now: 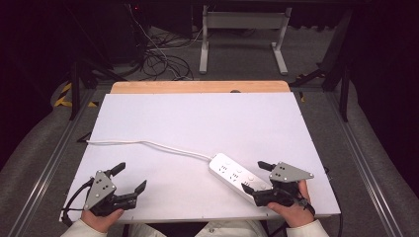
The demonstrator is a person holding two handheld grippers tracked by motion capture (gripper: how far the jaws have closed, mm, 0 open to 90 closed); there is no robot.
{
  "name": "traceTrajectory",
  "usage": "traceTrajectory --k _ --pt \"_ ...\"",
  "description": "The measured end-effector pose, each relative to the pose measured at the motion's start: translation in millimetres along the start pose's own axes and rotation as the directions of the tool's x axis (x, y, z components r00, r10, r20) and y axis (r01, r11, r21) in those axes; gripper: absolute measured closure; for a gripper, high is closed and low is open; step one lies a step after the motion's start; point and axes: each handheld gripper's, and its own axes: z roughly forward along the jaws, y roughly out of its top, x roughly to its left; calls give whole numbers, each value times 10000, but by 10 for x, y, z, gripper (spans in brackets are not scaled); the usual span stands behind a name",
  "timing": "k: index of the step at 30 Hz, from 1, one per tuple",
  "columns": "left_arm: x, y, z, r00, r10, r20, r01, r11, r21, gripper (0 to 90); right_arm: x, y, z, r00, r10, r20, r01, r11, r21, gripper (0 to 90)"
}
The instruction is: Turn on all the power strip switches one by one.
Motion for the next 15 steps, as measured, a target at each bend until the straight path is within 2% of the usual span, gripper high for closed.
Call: traceTrajectory --k 7,15 --pt "-10 7 -5 9999 129 -69 -129 9999 16 162 6 9 -11 10000 -26 -33 25 10000 -74 137" --pt "-15 6 -5 9999 84 -129 -84 10000 -11 162 33 68 -51 9985 -531 111 532 9986 -10 318"
